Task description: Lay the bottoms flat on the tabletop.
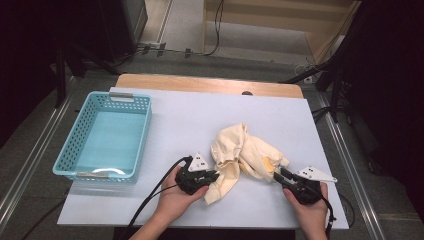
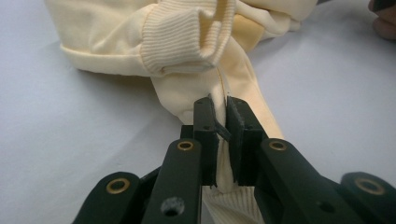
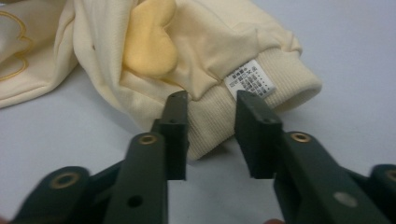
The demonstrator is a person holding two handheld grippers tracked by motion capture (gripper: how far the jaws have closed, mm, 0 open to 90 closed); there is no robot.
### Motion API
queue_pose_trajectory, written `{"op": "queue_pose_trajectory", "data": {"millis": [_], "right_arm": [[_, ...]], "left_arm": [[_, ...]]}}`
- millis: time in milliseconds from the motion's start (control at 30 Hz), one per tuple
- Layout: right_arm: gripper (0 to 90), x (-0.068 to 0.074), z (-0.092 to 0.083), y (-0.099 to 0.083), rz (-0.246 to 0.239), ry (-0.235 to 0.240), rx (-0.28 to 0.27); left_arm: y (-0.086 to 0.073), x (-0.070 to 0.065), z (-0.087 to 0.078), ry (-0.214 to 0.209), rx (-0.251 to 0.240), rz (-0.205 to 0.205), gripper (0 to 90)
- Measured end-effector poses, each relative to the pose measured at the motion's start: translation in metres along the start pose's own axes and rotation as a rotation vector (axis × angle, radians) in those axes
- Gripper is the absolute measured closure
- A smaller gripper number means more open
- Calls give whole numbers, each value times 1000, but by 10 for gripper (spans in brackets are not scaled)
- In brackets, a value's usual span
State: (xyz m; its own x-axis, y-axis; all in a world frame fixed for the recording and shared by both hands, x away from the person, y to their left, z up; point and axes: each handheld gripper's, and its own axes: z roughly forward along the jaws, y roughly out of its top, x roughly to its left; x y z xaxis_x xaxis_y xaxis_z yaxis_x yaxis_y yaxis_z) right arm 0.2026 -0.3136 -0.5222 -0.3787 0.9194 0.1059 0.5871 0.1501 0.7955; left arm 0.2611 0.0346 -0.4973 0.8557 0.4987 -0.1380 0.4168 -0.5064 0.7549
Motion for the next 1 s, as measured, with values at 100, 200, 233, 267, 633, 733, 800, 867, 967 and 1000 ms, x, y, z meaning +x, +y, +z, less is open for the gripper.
{"op": "queue_pose_trajectory", "data": {"millis": [100,200,233,267,633,733,800,867,967,1000], "right_arm": [[840,0,-1,2,-12,15,-21],[882,0,-1,5,-24,14,-38],[882,1,-1,6,-21,20,-46],[882,1,-2,7,-24,25,-56],[481,22,-5,5,-85,149,-96],[667,25,1,6,-94,74,-62],[790,22,1,9,-68,72,-61],[840,19,1,15,-47,63,-65],[855,14,2,26,-39,43,-91],[858,12,3,30,-35,36,-99]], "left_arm": [[0,-2,-2,-16,4,6,836],[-2,-5,-3,-23,3,15,838],[-3,-6,-4,-26,2,15,838],[-4,-7,-5,-31,0,12,837],[-10,-18,-12,-56,0,29,838],[-11,-20,-13,-61,-2,31,838],[-11,-23,-14,-67,-7,28,838],[-11,-25,-13,-69,-2,34,838],[-11,-28,-13,-75,0,42,838],[-11,-30,-14,-77,3,43,838]]}}
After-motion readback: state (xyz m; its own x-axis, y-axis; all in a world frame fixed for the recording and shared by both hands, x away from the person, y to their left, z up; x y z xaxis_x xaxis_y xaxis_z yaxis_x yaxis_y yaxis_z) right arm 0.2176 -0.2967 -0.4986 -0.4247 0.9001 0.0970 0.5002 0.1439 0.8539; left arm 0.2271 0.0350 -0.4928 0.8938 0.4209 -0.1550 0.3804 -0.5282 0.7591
